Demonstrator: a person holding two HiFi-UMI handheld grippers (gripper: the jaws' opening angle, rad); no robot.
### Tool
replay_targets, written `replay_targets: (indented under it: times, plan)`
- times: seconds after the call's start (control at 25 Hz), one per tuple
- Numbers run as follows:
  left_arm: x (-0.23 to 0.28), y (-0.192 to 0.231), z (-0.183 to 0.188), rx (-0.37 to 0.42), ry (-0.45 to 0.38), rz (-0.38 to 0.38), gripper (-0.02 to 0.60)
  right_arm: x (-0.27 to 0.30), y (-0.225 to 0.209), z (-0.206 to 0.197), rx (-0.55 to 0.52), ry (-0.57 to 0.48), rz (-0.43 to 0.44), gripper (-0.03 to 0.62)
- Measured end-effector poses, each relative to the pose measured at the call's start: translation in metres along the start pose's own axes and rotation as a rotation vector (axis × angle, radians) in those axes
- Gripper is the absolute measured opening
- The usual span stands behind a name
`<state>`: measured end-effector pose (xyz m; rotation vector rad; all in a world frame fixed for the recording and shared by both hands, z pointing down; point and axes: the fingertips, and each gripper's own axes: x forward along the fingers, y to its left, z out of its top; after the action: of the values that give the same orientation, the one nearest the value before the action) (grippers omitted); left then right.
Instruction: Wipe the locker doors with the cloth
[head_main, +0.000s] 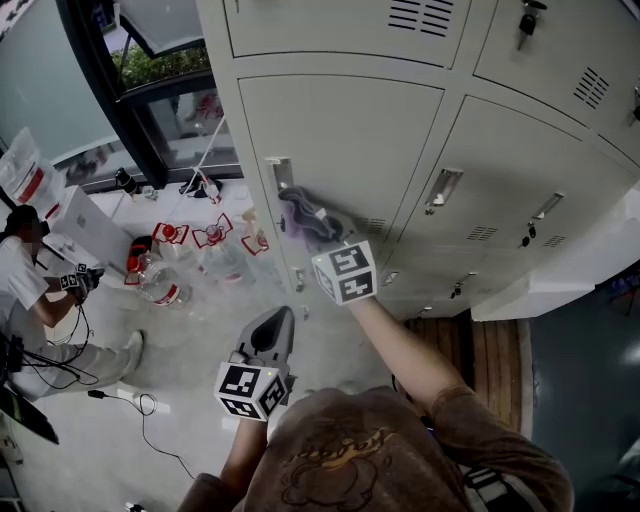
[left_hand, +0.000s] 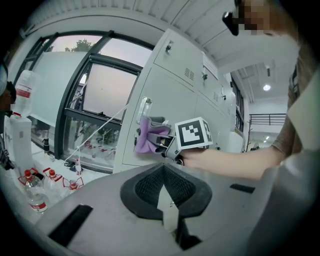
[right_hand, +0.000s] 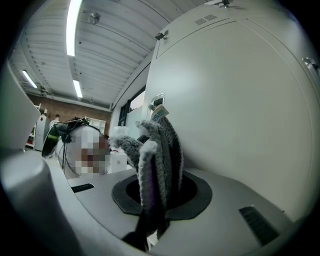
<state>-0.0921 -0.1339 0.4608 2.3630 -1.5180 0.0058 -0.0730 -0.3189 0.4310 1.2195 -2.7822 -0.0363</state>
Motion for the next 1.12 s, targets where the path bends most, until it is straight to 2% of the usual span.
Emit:
replay_targets:
  times: [0.6,1.12]
  plan:
    - [0.006,-0.001,0.000,-0.002,0.003,-0.015,0.000,-0.024,-0.029,-0.004,-0.021,0.004,-0.061,0.053]
    - [0.018,-0.018,-0.004,0.000,0.017,-0.072,0.000,-0.064,-0.076,-0.011,-0.009,0.016,-0.176,0.054]
